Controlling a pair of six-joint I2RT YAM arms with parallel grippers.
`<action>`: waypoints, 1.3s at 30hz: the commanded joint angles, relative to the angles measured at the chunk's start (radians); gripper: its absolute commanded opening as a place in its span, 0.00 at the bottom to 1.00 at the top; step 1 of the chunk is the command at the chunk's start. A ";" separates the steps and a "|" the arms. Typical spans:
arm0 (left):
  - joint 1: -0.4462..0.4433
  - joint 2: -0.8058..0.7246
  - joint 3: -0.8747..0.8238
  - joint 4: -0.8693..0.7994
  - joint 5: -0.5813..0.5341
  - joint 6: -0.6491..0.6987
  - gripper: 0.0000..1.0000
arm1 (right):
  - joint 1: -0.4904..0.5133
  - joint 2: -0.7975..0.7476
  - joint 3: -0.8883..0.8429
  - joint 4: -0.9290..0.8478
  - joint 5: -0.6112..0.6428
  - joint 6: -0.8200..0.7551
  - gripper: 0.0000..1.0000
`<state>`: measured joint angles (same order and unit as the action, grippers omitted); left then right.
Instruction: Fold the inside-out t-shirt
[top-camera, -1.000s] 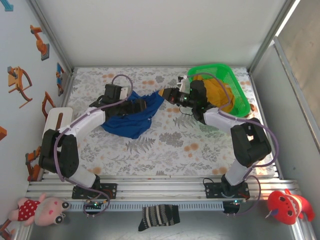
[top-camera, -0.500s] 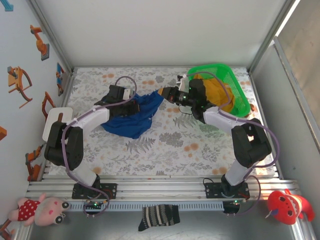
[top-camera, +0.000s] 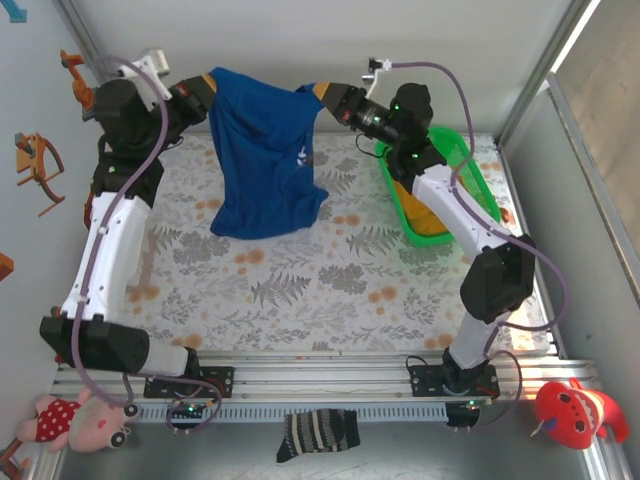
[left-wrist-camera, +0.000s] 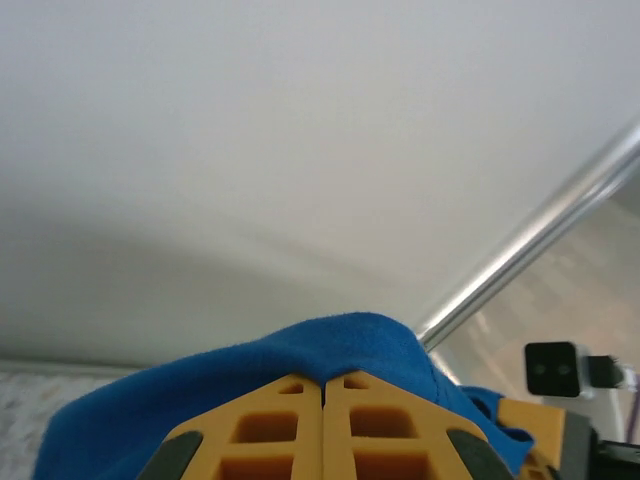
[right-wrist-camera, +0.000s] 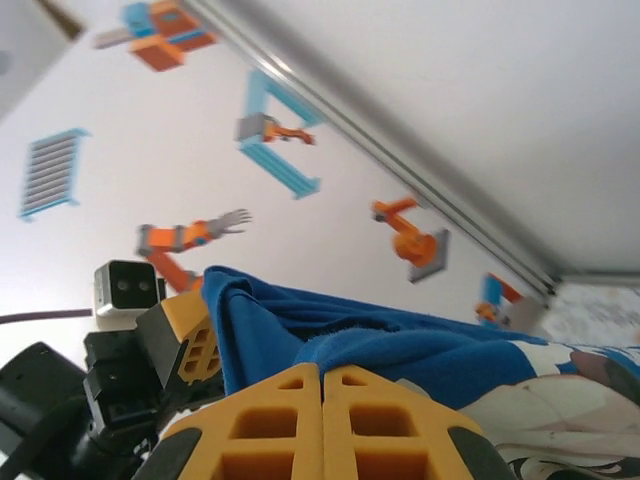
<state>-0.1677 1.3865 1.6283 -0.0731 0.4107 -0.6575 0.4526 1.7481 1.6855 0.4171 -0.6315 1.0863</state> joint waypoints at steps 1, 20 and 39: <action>0.007 -0.006 -0.020 0.051 0.048 -0.076 0.00 | -0.002 -0.084 -0.075 0.116 0.004 0.039 0.00; 0.001 0.017 -0.209 -0.027 0.222 -0.045 0.00 | 0.241 -0.207 -0.771 0.360 0.193 0.053 0.00; -0.271 0.203 -0.224 -0.218 0.238 0.062 0.00 | 0.267 -0.534 -0.810 -0.561 0.671 -0.433 0.56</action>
<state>-0.4244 1.5902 1.4048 -0.2714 0.6434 -0.6319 0.6922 1.2137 0.8097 -0.0162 -0.0227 0.7998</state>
